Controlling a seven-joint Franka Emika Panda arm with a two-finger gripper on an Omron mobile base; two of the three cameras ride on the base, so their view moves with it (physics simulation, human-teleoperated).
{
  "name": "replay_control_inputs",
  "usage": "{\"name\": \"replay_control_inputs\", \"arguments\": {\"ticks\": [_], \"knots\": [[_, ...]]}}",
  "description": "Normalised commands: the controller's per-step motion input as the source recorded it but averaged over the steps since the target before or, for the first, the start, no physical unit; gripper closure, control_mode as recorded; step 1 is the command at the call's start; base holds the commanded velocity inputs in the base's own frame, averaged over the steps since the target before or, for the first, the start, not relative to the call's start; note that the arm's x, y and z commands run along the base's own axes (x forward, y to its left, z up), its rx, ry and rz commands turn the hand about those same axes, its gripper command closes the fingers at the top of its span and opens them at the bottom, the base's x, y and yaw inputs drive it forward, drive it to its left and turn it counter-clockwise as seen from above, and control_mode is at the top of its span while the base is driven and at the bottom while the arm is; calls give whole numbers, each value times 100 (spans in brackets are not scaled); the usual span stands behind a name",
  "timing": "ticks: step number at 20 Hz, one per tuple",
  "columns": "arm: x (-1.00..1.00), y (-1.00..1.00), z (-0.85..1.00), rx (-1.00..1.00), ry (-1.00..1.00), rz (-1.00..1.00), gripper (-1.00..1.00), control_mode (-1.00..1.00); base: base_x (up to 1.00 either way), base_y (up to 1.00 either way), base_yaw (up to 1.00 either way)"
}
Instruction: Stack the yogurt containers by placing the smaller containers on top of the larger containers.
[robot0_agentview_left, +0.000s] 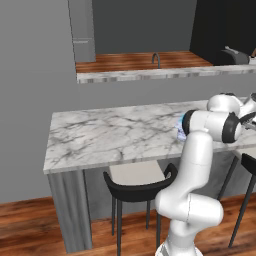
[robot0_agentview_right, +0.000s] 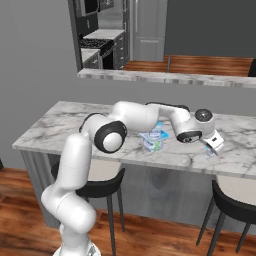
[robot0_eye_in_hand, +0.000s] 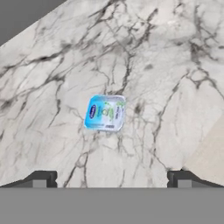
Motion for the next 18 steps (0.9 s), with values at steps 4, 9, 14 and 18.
{"name": "replay_control_inputs", "arguments": {"ticks": [4, 9, 14, 18], "knots": [[0, 3, -12, -4, 0, -1, -100, -100, 0, 0, 0], [6, 0, -12, -1, 0, -3, -100, -100, 0, 0, 0], [22, 0, -3, 0, 0, -3, -100, -100, 0, 0, 0], [25, 0, 0, 2, 0, -6, -100, -100, 0, 0, 0]]}}
